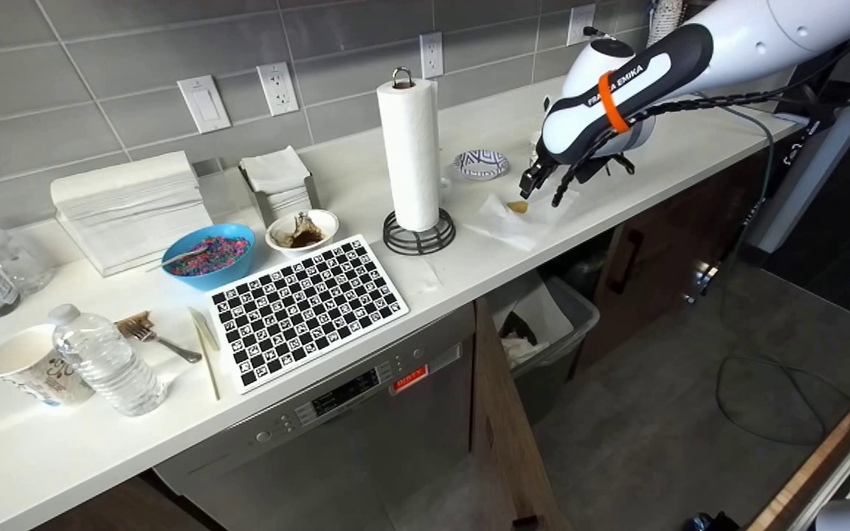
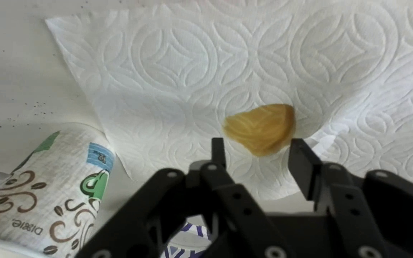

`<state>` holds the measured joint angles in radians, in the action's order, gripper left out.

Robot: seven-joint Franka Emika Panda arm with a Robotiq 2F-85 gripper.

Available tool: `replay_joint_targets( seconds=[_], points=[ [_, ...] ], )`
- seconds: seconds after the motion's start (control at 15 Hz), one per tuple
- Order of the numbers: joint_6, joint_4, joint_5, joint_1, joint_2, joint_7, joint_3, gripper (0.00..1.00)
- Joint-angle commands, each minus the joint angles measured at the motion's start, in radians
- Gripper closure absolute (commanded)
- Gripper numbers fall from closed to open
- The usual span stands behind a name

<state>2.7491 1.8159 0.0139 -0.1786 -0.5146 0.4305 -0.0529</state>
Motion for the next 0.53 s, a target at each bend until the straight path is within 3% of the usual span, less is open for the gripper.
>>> replay_joint_targets(
  seconds=[0.0, 0.2, 0.47],
  points=[
    [-0.016, -0.024, -0.076, 0.041, -0.035, -0.056, 0.047, 0.81],
    [-0.026, -0.044, -0.103, 0.056, -0.06, -0.079, 0.06, 0.99],
    [-0.038, -0.072, -0.13, 0.069, -0.089, -0.105, 0.08, 1.0]
  ],
)
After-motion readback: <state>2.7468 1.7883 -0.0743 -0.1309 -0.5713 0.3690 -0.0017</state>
